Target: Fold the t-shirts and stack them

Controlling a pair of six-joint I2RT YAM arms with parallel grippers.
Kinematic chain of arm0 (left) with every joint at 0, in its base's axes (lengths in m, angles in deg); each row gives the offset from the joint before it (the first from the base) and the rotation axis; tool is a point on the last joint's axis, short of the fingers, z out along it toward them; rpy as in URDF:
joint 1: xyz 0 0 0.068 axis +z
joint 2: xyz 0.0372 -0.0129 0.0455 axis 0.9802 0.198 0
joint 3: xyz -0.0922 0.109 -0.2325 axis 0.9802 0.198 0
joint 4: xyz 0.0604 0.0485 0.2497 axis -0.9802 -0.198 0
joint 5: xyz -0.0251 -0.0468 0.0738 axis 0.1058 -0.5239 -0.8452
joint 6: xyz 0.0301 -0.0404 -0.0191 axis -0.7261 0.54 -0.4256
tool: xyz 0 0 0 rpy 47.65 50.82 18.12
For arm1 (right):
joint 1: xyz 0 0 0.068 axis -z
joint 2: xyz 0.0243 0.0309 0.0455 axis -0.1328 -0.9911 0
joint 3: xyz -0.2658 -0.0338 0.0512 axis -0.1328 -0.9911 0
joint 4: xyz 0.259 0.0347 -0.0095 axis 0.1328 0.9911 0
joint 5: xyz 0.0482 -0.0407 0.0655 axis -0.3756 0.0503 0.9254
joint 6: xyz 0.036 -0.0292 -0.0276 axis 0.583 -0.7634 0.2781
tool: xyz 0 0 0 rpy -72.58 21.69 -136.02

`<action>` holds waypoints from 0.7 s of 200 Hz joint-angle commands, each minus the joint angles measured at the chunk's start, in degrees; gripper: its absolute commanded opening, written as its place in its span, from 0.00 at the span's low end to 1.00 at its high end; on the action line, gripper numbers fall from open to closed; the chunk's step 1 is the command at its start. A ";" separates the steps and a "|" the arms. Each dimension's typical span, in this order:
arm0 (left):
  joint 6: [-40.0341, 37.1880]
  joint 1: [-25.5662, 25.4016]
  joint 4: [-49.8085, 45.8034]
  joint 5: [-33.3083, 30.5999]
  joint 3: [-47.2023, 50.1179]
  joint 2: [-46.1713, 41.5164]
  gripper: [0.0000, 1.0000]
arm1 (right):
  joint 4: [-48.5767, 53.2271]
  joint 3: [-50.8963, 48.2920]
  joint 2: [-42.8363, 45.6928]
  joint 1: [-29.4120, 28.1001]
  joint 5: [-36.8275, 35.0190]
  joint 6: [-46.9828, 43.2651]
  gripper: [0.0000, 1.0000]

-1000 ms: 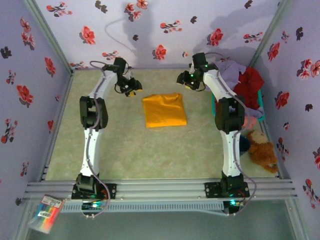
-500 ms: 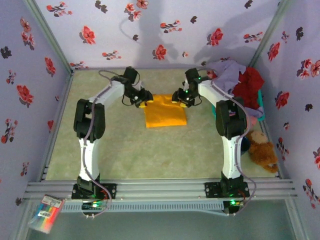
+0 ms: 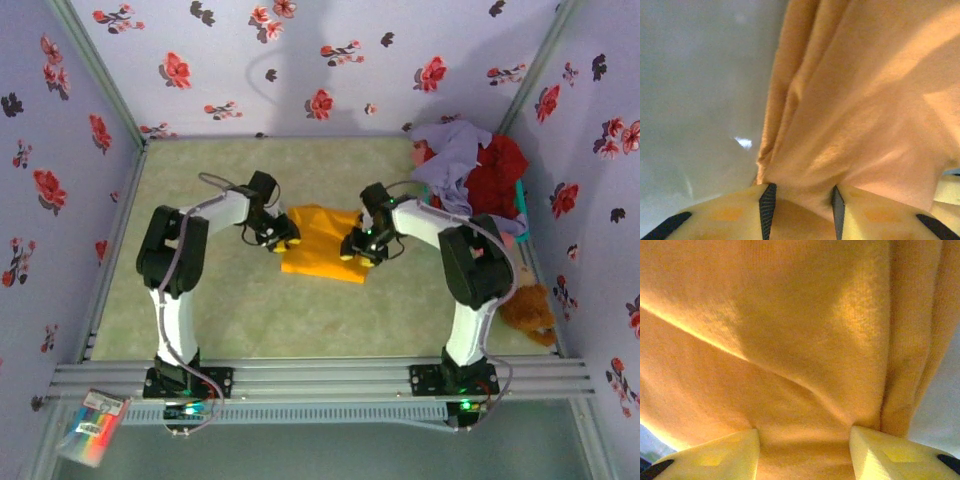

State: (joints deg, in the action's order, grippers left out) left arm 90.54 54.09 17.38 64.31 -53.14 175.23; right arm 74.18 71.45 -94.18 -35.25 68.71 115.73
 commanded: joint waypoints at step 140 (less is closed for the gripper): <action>-16.86 0.92 -19.21 -11.08 -22.81 4.72 0.45 | 9.43 19.34 -5.52 5.81 -7.04 -23.24 0.32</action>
State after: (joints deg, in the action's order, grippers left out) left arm 77.75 53.94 2.76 55.15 -72.99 175.40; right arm 82.05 87.51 -96.48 -30.09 60.74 99.44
